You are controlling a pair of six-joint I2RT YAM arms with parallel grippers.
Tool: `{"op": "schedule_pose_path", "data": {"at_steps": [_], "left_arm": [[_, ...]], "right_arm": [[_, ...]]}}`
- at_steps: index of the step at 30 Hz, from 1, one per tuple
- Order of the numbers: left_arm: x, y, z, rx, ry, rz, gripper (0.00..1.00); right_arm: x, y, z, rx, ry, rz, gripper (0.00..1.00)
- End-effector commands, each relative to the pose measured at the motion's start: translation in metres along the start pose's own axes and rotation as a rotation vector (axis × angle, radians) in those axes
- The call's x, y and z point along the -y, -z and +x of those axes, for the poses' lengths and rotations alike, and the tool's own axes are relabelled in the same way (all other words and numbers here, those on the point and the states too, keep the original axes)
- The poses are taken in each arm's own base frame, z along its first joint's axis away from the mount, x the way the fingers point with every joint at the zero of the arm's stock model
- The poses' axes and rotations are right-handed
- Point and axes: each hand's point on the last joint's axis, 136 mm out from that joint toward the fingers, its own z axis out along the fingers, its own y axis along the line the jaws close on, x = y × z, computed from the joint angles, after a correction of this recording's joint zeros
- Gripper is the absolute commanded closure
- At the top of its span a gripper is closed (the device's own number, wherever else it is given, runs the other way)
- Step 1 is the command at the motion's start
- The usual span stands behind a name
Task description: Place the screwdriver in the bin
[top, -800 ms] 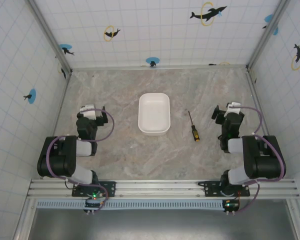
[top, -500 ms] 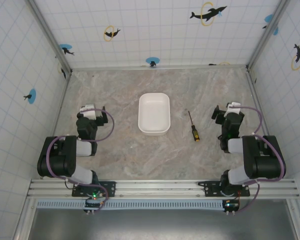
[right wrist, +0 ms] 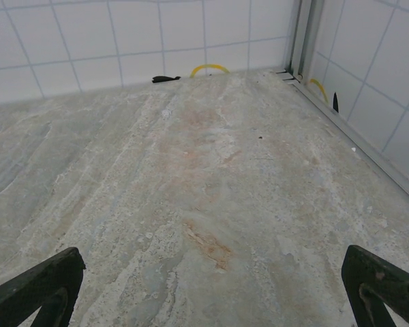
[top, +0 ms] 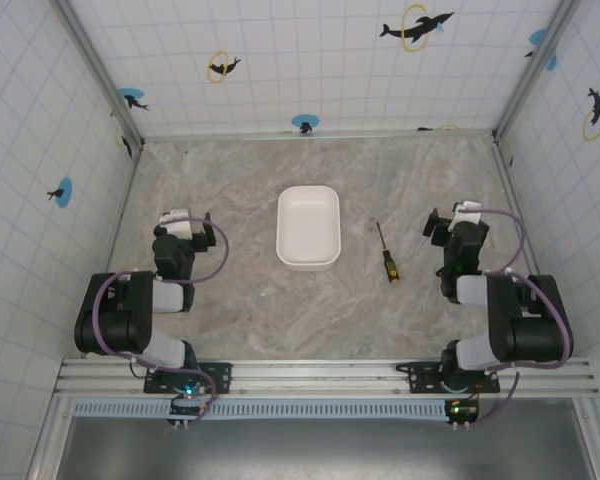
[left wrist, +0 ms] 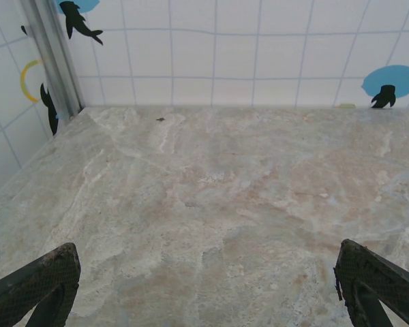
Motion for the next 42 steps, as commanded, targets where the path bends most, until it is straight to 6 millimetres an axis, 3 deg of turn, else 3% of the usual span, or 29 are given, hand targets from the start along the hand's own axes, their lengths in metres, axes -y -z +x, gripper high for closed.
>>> {"op": "schedule_pose_path", "data": {"at_steps": [1,5,9,14,18,22,29,42], "left_arm": [[0.007,-0.003,-0.010,0.020,-0.038,0.038,0.02],[0.019,-0.011,-0.024,-0.067,-0.054,0.088,0.02],[0.045,-0.014,-0.038,-0.188,0.055,0.235,0.02],[0.081,-0.007,-0.031,-0.342,0.207,0.402,0.03],[0.106,0.006,-0.016,-0.444,0.320,0.510,0.02],[0.124,0.024,-0.004,-0.501,0.384,0.577,0.02],[0.134,0.051,0.006,-0.567,0.424,0.609,0.02],[0.130,0.053,0.005,-0.569,0.423,0.571,0.02]], "right_arm": [[-0.003,0.005,-0.030,0.028,-0.001,0.005,0.00],[-0.017,0.019,-0.044,-0.071,-0.016,-0.034,0.00],[-0.049,0.039,-0.038,-0.283,-0.020,-0.152,0.00],[-0.095,0.074,0.006,-0.625,-0.028,-0.344,0.00],[-0.116,0.097,0.042,-0.815,0.026,-0.383,0.02],[-0.124,0.105,0.067,-0.900,0.073,-0.371,0.05],[-0.128,0.100,0.097,-0.983,0.122,-0.340,0.13],[-0.135,0.092,0.114,-1.044,0.179,-0.314,0.33]]}}
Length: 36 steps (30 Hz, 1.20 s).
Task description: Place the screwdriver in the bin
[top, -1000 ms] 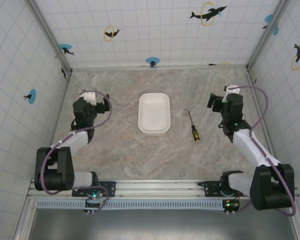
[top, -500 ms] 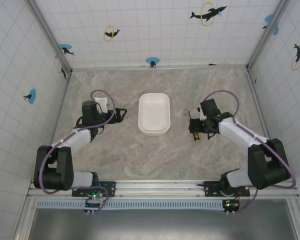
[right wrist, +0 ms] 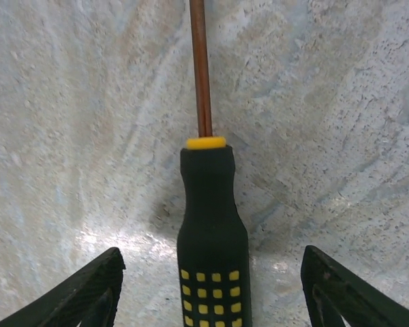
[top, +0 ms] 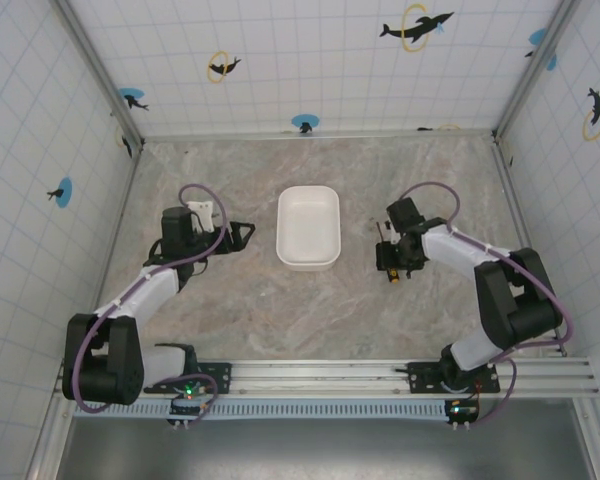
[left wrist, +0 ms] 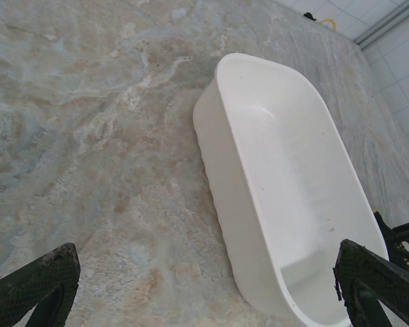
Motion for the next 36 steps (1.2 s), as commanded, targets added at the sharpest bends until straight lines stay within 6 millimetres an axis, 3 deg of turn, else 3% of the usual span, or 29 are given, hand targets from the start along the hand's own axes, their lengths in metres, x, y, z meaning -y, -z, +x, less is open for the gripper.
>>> {"op": "schedule_pose_path", "data": {"at_steps": [1,10,19,25,31,33,36], "left_arm": [[-0.002,-0.002,0.008,-0.029,0.024,-0.006,0.02],[0.000,-0.002,0.008,-0.029,0.027,-0.001,0.02],[0.000,-0.003,0.010,-0.034,0.031,-0.001,0.02],[0.000,-0.004,0.009,-0.037,0.030,0.003,0.02],[0.003,-0.001,0.005,-0.028,0.012,0.002,0.02],[0.004,-0.001,0.003,-0.023,0.011,0.006,0.02],[0.005,-0.001,0.002,-0.019,0.009,0.011,0.02]], "right_arm": [[-0.001,0.001,-0.003,-0.013,0.008,0.024,0.35],[0.000,-0.009,0.006,-0.056,0.013,0.042,0.49],[-0.011,-0.010,0.008,-0.083,-0.022,-0.024,0.78],[-0.023,0.005,-0.007,-0.030,-0.127,-0.120,1.00],[-0.027,0.050,-0.044,0.145,-0.255,-0.186,1.00],[-0.025,0.077,-0.064,0.246,-0.283,-0.187,1.00],[-0.023,0.135,-0.099,0.453,-0.325,-0.160,1.00]]}}
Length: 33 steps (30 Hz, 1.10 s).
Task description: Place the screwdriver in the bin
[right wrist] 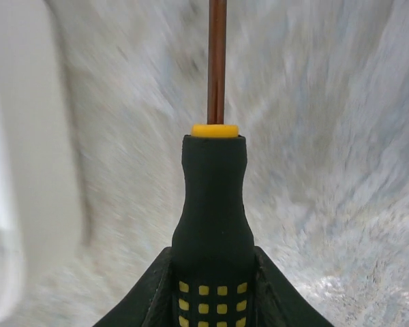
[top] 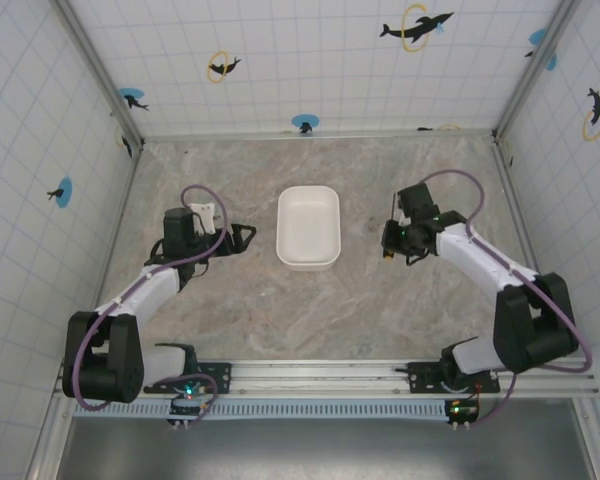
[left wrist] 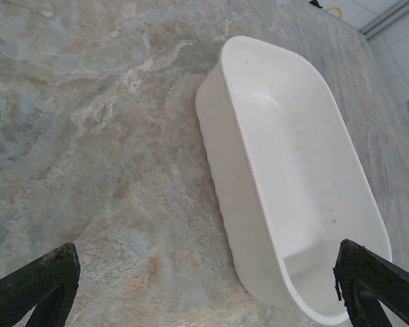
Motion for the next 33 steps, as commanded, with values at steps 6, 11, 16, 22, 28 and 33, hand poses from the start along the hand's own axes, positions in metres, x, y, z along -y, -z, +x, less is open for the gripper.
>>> {"op": "schedule_pose_path", "data": {"at_steps": [6,11,16,22,28,33], "left_arm": [[0.009,0.002,-0.010,0.022,-0.015,0.024,0.02],[0.009,0.002,-0.011,0.026,-0.020,0.024,0.02],[0.008,0.001,-0.008,0.020,-0.014,0.023,0.02],[0.007,0.002,-0.007,0.024,-0.015,0.020,0.02],[0.005,0.003,-0.005,0.024,-0.017,0.009,0.02],[0.005,0.002,-0.002,0.021,-0.017,0.013,0.02]], "right_arm": [[-0.063,0.128,-0.103,0.596,-0.098,-0.055,1.00],[-0.099,0.124,-0.094,0.669,-0.085,-0.060,1.00],[-0.139,0.085,-0.065,0.598,-0.006,-0.021,1.00],[-0.171,0.019,-0.024,0.424,0.060,0.018,1.00],[-0.192,-0.035,0.014,0.247,0.139,0.045,1.00],[-0.194,-0.063,0.031,0.149,0.175,0.081,1.00]]}}
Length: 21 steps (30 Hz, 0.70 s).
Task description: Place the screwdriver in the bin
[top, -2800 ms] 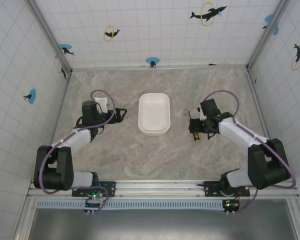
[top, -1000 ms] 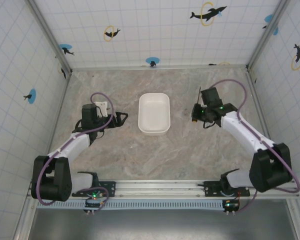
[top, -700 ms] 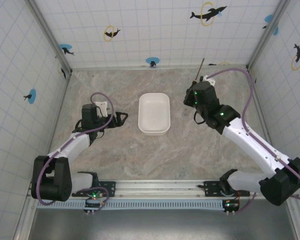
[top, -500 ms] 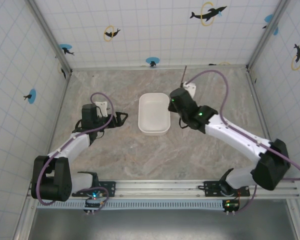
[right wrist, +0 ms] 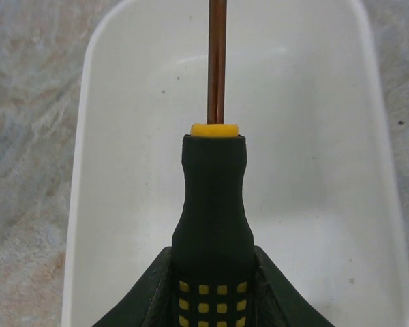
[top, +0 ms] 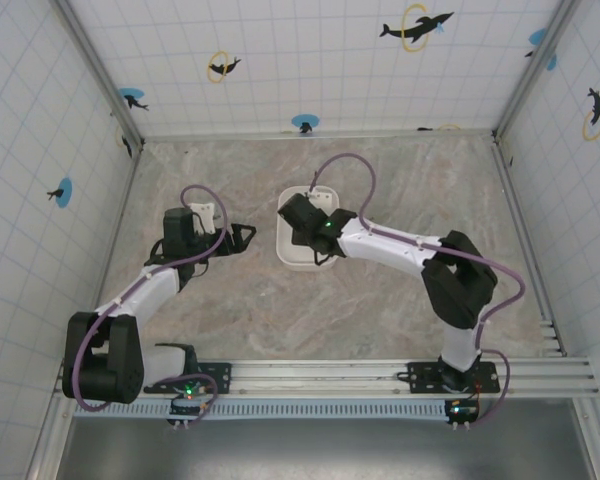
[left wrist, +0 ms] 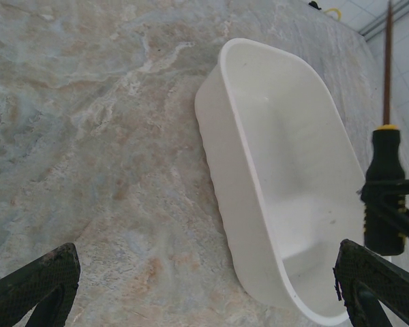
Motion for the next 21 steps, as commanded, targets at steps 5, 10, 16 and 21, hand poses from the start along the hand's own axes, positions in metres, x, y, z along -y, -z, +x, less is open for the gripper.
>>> {"op": "schedule_pose_path", "data": {"at_steps": [5,10,16,21], "left_arm": [[0.004,0.001,-0.001,0.017,-0.015,0.013,0.02],[0.004,0.001,0.000,0.014,-0.015,0.013,0.02],[0.003,0.000,0.000,0.011,-0.013,0.013,0.02],[0.002,-0.002,0.000,0.008,-0.009,0.012,0.02]], "right_arm": [[-0.011,-0.020,0.020,-0.123,0.007,-0.009,1.00],[-0.007,-0.035,0.030,-0.164,0.006,0.005,1.00],[0.004,-0.048,0.035,-0.191,-0.006,0.025,1.00],[0.008,-0.056,0.039,-0.208,-0.002,0.035,0.95]]}}
